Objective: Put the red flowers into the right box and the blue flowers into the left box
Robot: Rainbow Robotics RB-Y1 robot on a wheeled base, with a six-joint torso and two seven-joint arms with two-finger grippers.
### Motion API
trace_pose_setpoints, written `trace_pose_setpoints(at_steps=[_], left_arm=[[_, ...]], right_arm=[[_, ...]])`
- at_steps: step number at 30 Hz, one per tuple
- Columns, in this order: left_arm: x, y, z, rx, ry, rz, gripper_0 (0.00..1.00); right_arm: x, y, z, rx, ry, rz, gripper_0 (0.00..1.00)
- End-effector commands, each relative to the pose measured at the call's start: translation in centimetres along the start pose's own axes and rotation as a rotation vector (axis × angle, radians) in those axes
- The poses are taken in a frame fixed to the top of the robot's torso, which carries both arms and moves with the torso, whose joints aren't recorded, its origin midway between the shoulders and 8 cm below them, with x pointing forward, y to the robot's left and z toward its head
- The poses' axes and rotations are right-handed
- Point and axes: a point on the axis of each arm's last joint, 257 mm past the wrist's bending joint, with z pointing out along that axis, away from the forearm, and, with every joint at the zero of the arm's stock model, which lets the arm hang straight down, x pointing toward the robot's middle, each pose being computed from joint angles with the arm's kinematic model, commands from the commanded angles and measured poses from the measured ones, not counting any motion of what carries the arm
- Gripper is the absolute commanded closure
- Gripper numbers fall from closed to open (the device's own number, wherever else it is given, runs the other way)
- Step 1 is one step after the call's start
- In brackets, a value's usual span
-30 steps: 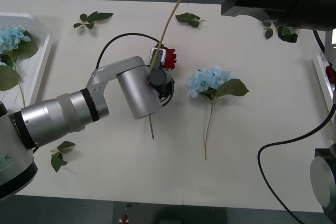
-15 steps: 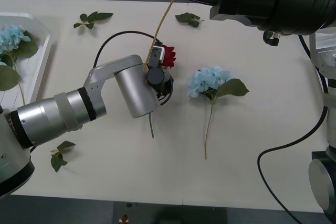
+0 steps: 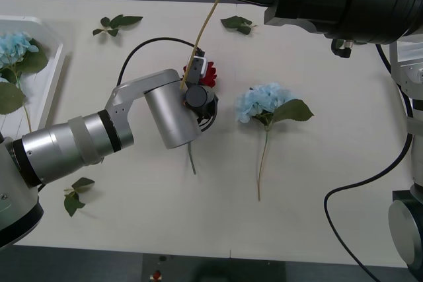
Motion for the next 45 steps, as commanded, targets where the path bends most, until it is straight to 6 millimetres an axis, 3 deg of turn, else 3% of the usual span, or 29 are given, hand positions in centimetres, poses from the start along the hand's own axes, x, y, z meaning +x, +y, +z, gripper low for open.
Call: trace_pose_setpoints(at_steps=[1,8,12,15,21,27,35,39,45], left_arm=[[-4.0,-0.4,-1.2,0.019,-0.07,-0.008,0.0],[-4.0,-0.4,-1.2,0.02,-0.07,-0.011,0.0],[-5.1,-0.4,-2.1,0.038,-0.089,-0.022,0.0],[-6.3,-0.1,-3.5,0.079,-0.093,-0.068,0.0],[-7.8,0.8,-8.3,0.209,-0.11,-0.107,0.0],[-6.7,1.4,-10.9,0.27,-0.105,-0.078,0.0],[-6.8,1.3,-10.5,0.26,-0.113,-0.078,0.0],[-6.9,1.2,-10.3,0.254,-0.119,-0.078,0.0],[-6.7,0.9,-9.5,0.247,-0.112,-0.086,0.0]], right_arm=[[-1.2,1.4,0.0,-0.014,-0.013,-0.068,1.0],[-1.2,1.4,0.0,-0.014,-0.013,-0.068,1.0],[-1.2,1.4,0.0,-0.014,-0.013,-0.068,1.0],[-0.6,-0.2,-0.9,0.016,-0.019,-0.031,1.0],[0.1,-2.6,-3.7,0.111,-0.007,-0.003,1.0],[2.0,-6.7,-8.5,0.306,0.087,-0.003,1.0],[5.6,-11.7,-14.7,0.525,0.132,0.126,1.0],[7.9,-15.7,-19.8,0.731,0.154,0.171,1.0],[10.6,-19.7,-26.5,0.976,0.185,0.19,1.0]])
